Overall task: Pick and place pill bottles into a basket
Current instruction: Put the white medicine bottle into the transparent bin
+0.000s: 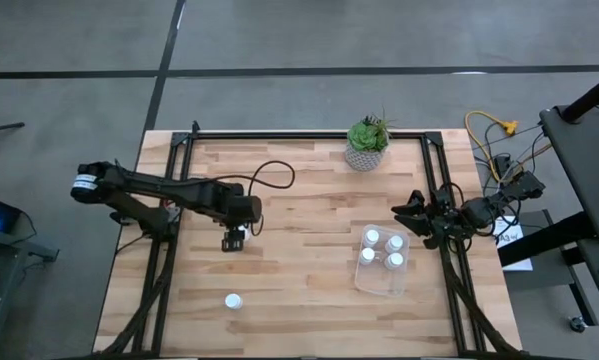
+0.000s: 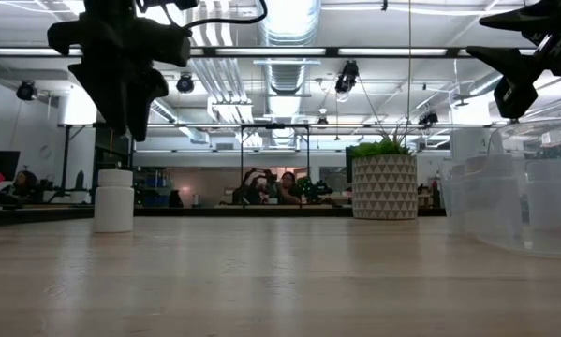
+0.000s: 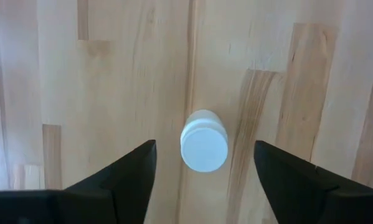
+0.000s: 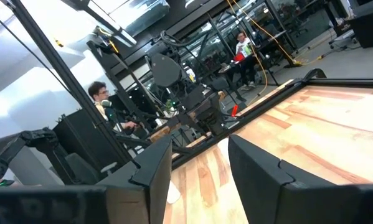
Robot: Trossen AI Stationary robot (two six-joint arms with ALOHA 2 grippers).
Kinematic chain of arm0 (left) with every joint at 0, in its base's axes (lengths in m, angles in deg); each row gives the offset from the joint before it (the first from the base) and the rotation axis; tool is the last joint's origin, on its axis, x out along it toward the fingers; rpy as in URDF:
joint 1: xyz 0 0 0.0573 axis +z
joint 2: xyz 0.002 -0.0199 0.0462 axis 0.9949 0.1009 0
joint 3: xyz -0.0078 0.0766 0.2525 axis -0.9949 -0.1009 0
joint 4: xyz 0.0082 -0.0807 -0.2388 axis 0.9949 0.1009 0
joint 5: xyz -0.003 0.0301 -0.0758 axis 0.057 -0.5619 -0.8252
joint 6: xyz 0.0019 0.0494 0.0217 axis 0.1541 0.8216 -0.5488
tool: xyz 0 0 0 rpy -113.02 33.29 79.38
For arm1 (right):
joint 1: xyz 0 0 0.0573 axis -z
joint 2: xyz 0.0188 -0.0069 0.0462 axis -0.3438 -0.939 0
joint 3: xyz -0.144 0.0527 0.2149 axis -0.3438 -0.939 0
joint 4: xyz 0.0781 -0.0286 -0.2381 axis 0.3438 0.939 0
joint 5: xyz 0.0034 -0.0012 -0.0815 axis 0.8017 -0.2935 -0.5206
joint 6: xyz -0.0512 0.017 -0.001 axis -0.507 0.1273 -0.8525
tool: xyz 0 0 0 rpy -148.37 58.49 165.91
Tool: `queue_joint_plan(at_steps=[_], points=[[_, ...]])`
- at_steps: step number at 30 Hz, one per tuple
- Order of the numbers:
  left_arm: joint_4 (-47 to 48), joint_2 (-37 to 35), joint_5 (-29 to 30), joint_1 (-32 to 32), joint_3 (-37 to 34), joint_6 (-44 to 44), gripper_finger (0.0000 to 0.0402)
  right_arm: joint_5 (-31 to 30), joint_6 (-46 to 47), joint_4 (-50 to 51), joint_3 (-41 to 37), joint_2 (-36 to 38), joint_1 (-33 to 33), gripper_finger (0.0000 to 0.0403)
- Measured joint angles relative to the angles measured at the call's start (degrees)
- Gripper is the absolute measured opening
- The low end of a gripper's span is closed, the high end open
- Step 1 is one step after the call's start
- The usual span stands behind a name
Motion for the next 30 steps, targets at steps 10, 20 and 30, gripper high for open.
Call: queue_joint_plan(at_steps=[10, 20, 30], points=[[-0.6, 0.0, 0.1, 0.0, -4.0, 0.0, 0.0328, 0.0, 0.0, 0.0, 0.0, 0.0, 0.0, 0.0149], [-5.8, 0.4, -1.1, 0.0, -8.4, -0.1, 0.0329, 0.0, 0.0, 0.0, 0.0, 0.0, 0.0, 0.0150], [-10.4, 0.9, -1.2, 0.0, -8.7, -0.1, 0.0329, 0.0, 0.0, 0.0, 0.0, 0.0, 0.0, 0.0143]])
